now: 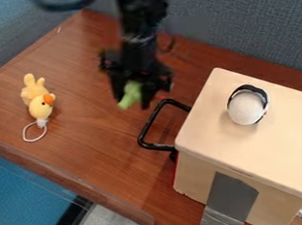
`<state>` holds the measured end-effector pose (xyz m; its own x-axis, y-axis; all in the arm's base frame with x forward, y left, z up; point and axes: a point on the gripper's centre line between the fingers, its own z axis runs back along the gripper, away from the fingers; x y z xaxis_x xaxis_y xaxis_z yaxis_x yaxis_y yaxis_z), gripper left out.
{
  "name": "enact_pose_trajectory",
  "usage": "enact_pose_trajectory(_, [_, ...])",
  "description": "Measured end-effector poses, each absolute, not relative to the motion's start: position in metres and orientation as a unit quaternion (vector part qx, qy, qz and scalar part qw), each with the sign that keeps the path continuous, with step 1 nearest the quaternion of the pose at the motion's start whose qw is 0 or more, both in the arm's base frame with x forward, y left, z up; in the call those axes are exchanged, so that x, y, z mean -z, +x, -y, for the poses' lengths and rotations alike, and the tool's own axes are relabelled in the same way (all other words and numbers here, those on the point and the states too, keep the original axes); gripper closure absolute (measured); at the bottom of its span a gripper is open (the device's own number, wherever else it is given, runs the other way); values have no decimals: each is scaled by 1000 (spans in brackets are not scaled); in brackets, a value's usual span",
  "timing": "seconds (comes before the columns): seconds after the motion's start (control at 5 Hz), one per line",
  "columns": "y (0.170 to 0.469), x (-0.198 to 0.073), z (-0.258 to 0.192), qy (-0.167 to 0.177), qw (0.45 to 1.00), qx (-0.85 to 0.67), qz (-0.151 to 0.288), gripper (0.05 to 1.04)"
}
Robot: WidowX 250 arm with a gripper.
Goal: Moved the green object to the lower side of the table
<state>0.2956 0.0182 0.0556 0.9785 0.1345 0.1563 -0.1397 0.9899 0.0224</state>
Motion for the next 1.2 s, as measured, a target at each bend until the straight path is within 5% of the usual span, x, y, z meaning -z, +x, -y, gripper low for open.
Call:
enact_pose_trajectory(0.4, [226, -36, -42, 38, 993, -99, 56, 485])
enact_pose_trajectory(1.0, [245, -7, -53, 62, 992, -100, 46, 485])
enact_pose_trajectory(1.2, [244, -1, -51, 57, 993, -99, 27, 410])
